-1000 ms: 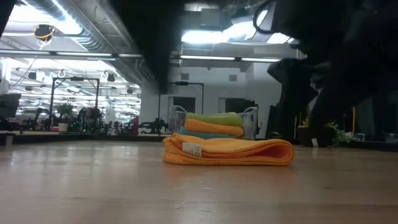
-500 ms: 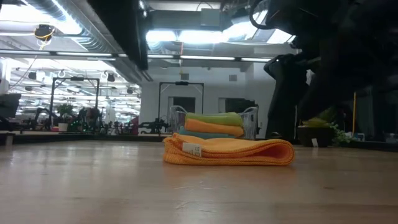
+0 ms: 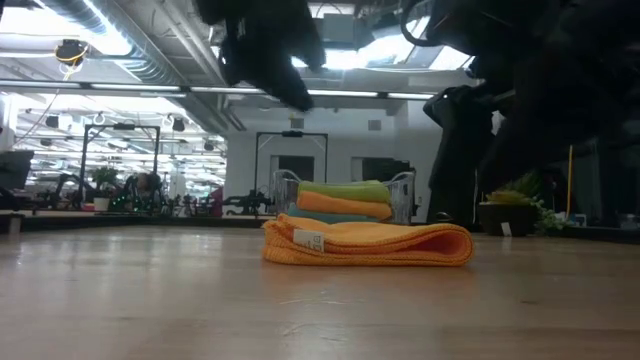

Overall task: Fold microfiber towels
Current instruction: Fold the orange microfiber cloth

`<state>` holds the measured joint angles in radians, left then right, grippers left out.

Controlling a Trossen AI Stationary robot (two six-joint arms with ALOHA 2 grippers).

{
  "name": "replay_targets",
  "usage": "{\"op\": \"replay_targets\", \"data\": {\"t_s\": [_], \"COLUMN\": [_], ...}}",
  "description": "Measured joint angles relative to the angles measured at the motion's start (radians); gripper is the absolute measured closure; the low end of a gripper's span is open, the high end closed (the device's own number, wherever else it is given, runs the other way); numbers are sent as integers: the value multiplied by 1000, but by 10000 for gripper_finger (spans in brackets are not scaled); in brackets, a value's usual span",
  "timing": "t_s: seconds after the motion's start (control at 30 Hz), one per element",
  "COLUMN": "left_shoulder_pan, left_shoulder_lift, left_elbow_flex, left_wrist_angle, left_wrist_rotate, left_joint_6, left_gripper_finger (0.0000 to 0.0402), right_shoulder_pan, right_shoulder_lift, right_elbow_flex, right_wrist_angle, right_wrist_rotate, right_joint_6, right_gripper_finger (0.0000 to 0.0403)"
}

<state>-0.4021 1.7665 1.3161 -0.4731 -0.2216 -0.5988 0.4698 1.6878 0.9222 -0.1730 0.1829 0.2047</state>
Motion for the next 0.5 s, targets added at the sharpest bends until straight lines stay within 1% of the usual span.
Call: {"op": "replay_targets", "data": {"t_s": [0.1,0.2,0.23,0.37,0.5], "left_shoulder_pan": [-9,-20,-23,-21,-19], "left_shoulder_lift": [40,96,118,184,231], "left_elbow_flex": [-1,0,0,-1,0], "left_wrist_angle": [-9,34,34,37,49], "left_wrist_rotate": [-44,-51,-50,-65,-68], "left_joint_6": [64,166,179,156,189], "left_gripper_finger": [159,159,159,159,159], "right_shoulder_pan": [0,-2,-3,-3,-11], "right_shoulder_lift": [0,9,14,47,101], "right_elbow_flex": [0,1,0,0,1], "right_wrist_angle": [6,18,19,30,47], "right_wrist_rotate": [0,0,0,0,1], "right_joint_6": [0,0,0,-1,-1], "right_gripper_finger": [147,147,147,147,147]}}
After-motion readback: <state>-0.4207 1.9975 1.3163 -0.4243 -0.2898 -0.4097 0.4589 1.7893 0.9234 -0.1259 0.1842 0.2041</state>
